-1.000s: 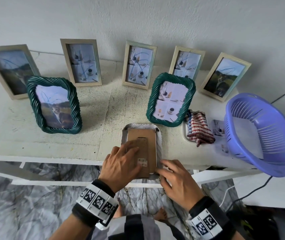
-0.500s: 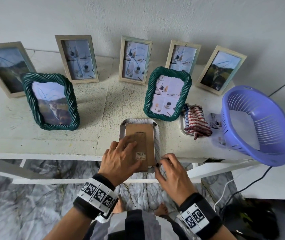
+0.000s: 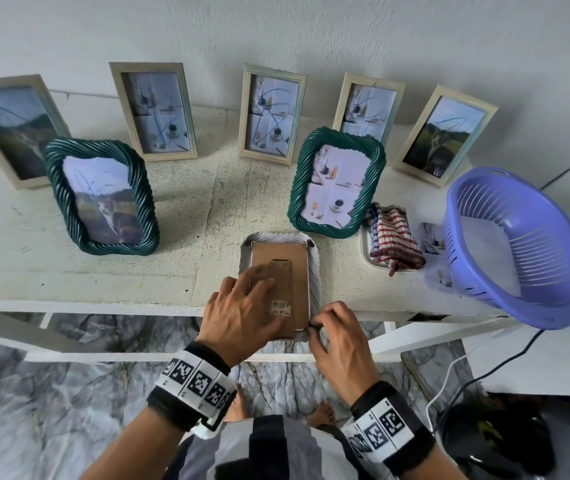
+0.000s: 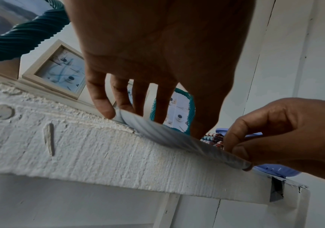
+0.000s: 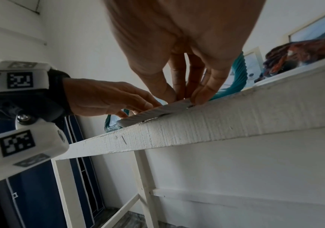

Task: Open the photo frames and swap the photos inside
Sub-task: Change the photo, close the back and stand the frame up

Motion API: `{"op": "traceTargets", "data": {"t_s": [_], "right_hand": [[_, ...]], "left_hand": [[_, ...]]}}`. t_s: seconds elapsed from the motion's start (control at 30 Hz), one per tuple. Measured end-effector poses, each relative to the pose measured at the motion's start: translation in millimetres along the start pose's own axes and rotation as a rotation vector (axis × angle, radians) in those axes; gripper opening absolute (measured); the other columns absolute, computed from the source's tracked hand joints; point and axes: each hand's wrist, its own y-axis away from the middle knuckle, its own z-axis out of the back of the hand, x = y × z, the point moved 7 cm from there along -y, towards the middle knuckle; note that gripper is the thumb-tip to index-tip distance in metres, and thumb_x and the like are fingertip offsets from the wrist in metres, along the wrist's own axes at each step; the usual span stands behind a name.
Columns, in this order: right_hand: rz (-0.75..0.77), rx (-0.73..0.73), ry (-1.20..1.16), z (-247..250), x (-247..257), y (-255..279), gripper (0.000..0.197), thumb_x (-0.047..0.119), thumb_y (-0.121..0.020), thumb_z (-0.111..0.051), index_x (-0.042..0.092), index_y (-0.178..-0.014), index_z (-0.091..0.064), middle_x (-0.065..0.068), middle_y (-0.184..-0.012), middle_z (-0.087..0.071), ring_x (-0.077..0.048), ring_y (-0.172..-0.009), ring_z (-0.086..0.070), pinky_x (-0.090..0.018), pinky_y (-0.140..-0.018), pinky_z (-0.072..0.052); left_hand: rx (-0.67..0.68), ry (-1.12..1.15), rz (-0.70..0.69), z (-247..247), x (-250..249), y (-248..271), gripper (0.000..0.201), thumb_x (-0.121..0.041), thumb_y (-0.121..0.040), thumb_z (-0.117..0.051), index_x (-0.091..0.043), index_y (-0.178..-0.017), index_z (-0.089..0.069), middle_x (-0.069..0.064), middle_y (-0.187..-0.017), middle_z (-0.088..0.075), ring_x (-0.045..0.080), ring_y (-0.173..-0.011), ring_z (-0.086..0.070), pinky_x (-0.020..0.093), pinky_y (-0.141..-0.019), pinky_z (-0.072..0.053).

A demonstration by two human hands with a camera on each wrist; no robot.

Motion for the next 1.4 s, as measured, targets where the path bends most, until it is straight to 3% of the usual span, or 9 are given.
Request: {"op": "traceTargets", "data": {"t_s": [0.27, 0.43, 0.53, 0.7, 0.77, 0.83, 1.07, 1.4], "right_hand": [[-0.077, 0.006, -0.018, -0.2, -4.3, -4.1, 0.013, 0.013, -0.078, -0.075, 0.011, -0.079, -0.062, 0.003, -0.093, -0.046, -0.009, -0.074, -0.051, -0.017, -0.068, -0.045], [-0.071, 0.151, 0.006, -4.1, -4.9, -13.3, 0.011, 0.015, -0.081, -0.068, 0.011, -0.080, -0.058, 0.002, -0.094, -0.042, -0.016, -0.081, -0.053, -0.025, -0.074, -0.047], [-0.089, 0.182, 0.006, -5.4, -5.2, -15.2, 0.010, 0.014, -0.081, -0.066, 0.010, -0.081, -0.056, 0.001, -0.095, -0.040, -0.018, -0.083, -0.052, -0.026, -0.076, -0.047], [-0.092, 0.131, -0.049, -6.2, -5.8, -10.5, 0.012, 0.010, -0.081, -0.064, 0.011, -0.080, -0.052, 0.002, -0.093, -0.040, -0.016, -0.080, -0.049, -0.027, -0.073, -0.046], [-0.080, 0.105, -0.063, -5.1, -5.5, -8.3, 0.012, 0.009, -0.081, -0.064, 0.012, -0.081, -0.053, 0.002, -0.094, -0.041, -0.016, -0.081, -0.049, -0.025, -0.073, -0.044], [-0.055, 0.087, -0.049, -4.2, -4.4, -5.7, 0.012, 0.008, -0.081, -0.065, 0.012, -0.083, -0.054, 0.001, -0.095, -0.043, -0.016, -0.081, -0.050, -0.022, -0.073, -0.043], [-0.010, 0.065, -0.048, -2.4, -8.2, 0.4, 0.007, 0.008, -0.082, -0.069, 0.013, -0.086, -0.065, 0.005, -0.094, -0.047, -0.011, -0.082, -0.050, -0.013, -0.075, -0.038], [-0.032, -0.007, -0.072, -3.9, -9.5, 2.8, 0.008, 0.010, -0.082, -0.070, 0.012, -0.082, -0.062, 0.002, -0.091, -0.049, -0.011, -0.079, -0.053, -0.017, -0.073, -0.043]], "left_hand": [[-0.018, 0.006, 0.047, 1.4, -6.5, -0.2, 0.074, -0.075, -0.073, -0.055, -0.029, -0.130, -0.049, -0.010, -0.147, -0.031, 0.020, -0.113, -0.044, 0.040, -0.090, -0.046], [-0.047, 0.006, 0.075, 1.7, -7.4, -1.5, 0.083, -0.081, -0.062, -0.040, -0.028, -0.124, -0.053, -0.009, -0.142, -0.037, 0.022, -0.108, -0.047, 0.041, -0.085, -0.047], [-0.059, 0.005, 0.086, 0.9, -8.0, -1.4, 0.081, -0.080, -0.061, -0.042, -0.029, -0.123, -0.053, -0.008, -0.141, -0.039, 0.022, -0.107, -0.048, 0.041, -0.085, -0.047], [-0.051, -0.024, 0.100, -0.1, -10.6, -2.5, 0.077, -0.077, -0.064, -0.055, -0.028, -0.124, -0.051, -0.008, -0.141, -0.036, 0.021, -0.108, -0.045, 0.039, -0.086, -0.045], [-0.066, -0.030, 0.099, 0.1, -10.9, -2.1, 0.080, -0.079, -0.062, -0.049, -0.028, -0.123, -0.052, -0.008, -0.140, -0.037, 0.021, -0.107, -0.046, 0.039, -0.084, -0.045], [-0.083, -0.025, 0.098, 0.3, -10.6, -1.4, 0.081, -0.080, -0.060, -0.046, -0.027, -0.121, -0.054, -0.008, -0.140, -0.038, 0.022, -0.106, -0.047, 0.039, -0.081, -0.045], [-0.083, -0.015, 0.094, -2.2, -10.4, -2.0, 0.077, -0.076, -0.063, -0.059, -0.028, -0.123, -0.052, -0.008, -0.141, -0.036, 0.021, -0.108, -0.045, 0.038, -0.083, -0.043], [-0.064, -0.012, 0.092, -3.3, -7.0, -2.2, 0.083, -0.082, -0.060, -0.045, -0.031, -0.125, -0.050, -0.011, -0.142, -0.032, 0.018, -0.110, -0.043, 0.037, -0.087, -0.040]]}}
